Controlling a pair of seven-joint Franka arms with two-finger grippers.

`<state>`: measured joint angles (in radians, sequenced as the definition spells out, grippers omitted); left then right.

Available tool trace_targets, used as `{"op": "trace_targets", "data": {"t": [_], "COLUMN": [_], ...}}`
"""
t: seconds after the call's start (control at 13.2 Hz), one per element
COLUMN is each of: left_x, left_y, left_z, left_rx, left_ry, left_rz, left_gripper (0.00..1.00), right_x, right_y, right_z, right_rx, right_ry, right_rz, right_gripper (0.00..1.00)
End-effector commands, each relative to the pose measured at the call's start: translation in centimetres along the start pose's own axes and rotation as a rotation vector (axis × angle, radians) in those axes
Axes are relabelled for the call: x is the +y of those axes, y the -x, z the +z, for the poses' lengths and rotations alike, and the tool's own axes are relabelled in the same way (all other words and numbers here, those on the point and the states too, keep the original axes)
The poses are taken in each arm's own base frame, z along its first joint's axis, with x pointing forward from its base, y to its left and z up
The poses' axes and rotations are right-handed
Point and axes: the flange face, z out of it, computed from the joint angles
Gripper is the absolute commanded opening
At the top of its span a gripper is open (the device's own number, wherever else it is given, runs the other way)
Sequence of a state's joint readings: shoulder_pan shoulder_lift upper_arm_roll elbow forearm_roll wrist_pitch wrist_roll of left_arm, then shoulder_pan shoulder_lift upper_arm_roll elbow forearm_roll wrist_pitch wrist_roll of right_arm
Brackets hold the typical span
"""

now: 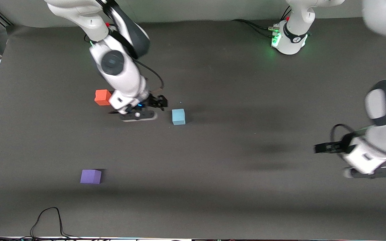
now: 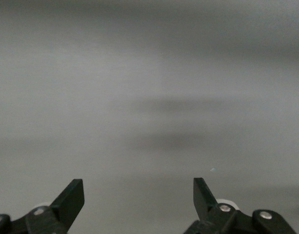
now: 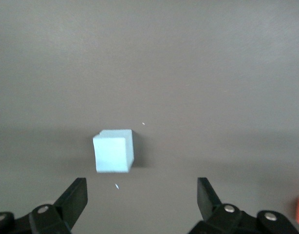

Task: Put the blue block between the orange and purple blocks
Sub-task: 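Withdraw the left gripper while the right gripper reaches the blue cube, then lower the right gripper onto the blue cube and close it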

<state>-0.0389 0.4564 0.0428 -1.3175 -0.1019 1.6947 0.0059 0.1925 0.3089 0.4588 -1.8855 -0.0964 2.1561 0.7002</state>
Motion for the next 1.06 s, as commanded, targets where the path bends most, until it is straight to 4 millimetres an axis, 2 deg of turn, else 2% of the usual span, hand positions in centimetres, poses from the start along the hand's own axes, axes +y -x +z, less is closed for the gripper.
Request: {"op": "trace_targets", "data": {"t": [0.0,0.08,0.23,0.3,0.46,0.53,0.76,0.99], "left_x": [-2.6,-3.3,-3.2,-2.7,-2.0,-1.6,-0.8,0.0], "left_y": [3.7,5.0,7.2,8.0,9.3,9.7,10.4,11.6], "left_z": [-5.2,-7.4,-10.8,-12.1,-13.7,-14.1,-15.0,-15.6], "left_rx": [0.003,0.016,0.033,0.041,0.047,0.051,0.061,0.062], "left_ry": [-0.011,-0.012,-0.048,-0.051,-0.052,-0.052,-0.054,-0.054], "left_rz": [0.063,0.054,0.061,0.068,0.079,0.085,0.09,0.103], "left_gripper": [1.0,1.0,1.0,1.0,1.0,1.0,1.0,1.0], "right_x": [-4.4,-4.8,-6.2,-7.0,-7.1,-6.5,-6.3,-6.2], "right_y": [0.9,1.3,2.2,2.8,3.8,4.2,4.6,4.1], "right_z": [5.5,7.6,11.3,13.1,17.1,18.4,18.8,17.7], "right_rx": [0.02,0.034,0.052,0.071,0.111,0.121,0.117,0.131], "right_ry": [-0.004,0.016,0.024,0.032,0.082,0.108,0.117,0.113], "right_rz": [0.061,0.068,0.087,0.085,0.093,0.081,0.074,0.092], "right_gripper": [1.0,1.0,1.0,1.0,1.0,1.0,0.97,0.37]}}
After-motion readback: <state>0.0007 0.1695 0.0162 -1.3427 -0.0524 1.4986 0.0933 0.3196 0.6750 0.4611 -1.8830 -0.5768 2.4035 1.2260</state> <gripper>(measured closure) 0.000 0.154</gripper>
